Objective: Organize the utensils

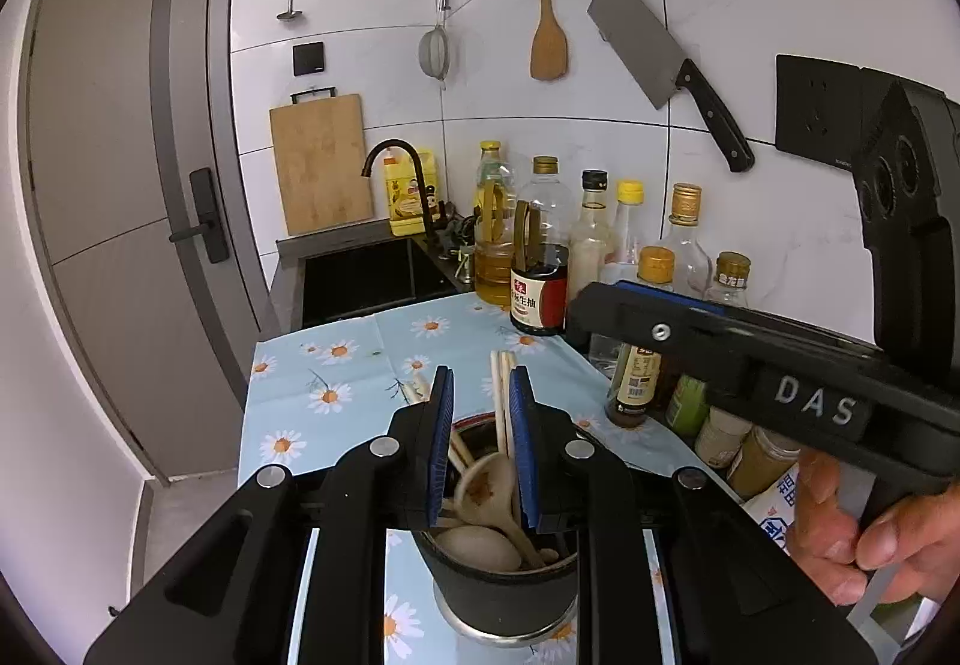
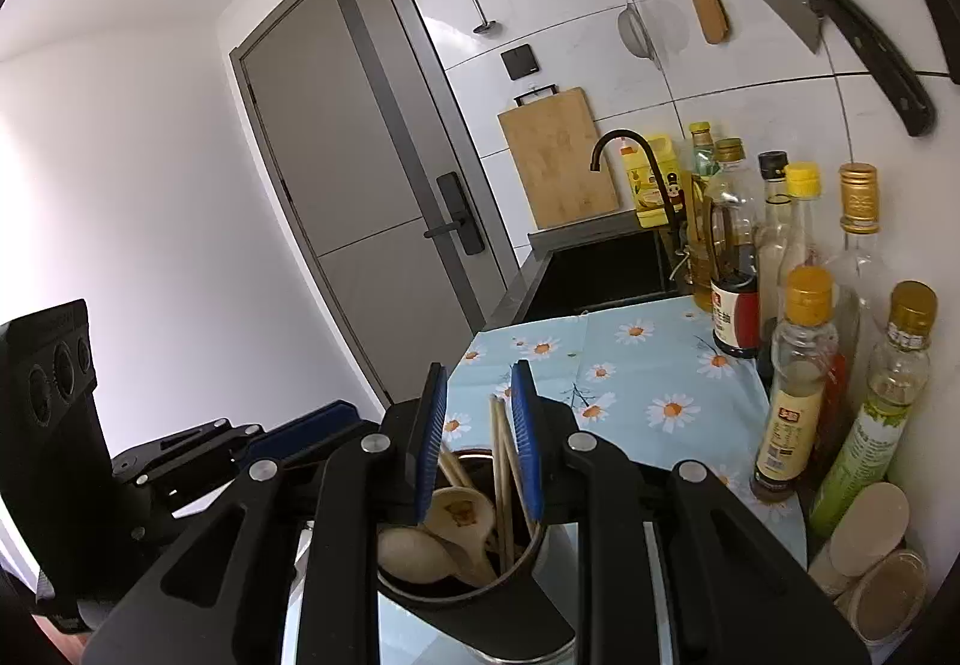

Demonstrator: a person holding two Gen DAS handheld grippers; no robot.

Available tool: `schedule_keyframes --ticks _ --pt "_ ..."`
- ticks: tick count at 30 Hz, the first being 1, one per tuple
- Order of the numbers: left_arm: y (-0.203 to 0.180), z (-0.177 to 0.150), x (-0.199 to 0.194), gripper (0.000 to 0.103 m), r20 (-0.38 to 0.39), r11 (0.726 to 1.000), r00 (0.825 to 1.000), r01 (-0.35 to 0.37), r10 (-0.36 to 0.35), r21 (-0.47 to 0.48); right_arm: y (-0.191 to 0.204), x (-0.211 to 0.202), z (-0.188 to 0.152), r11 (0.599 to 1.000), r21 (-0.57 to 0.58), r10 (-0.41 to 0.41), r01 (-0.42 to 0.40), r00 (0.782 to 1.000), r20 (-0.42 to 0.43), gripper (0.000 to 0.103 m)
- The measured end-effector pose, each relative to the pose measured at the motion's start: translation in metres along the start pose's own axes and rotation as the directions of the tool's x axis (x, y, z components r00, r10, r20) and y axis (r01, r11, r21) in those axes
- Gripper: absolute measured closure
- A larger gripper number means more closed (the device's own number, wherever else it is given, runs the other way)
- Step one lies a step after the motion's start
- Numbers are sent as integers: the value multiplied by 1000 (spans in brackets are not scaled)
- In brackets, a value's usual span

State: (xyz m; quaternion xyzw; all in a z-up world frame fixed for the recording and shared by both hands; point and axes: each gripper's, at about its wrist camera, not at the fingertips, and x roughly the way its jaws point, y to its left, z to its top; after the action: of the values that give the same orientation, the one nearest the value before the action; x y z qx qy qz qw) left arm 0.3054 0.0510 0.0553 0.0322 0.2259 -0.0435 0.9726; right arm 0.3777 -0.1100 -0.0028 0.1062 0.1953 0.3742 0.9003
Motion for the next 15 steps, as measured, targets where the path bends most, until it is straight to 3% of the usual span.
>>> schedule_keyframes --ticks 15 --pt "-12 -8 -56 84 27 999 999 27 -26 -27 5 -62 -9 1000 4 -2 2 1000 3 69"
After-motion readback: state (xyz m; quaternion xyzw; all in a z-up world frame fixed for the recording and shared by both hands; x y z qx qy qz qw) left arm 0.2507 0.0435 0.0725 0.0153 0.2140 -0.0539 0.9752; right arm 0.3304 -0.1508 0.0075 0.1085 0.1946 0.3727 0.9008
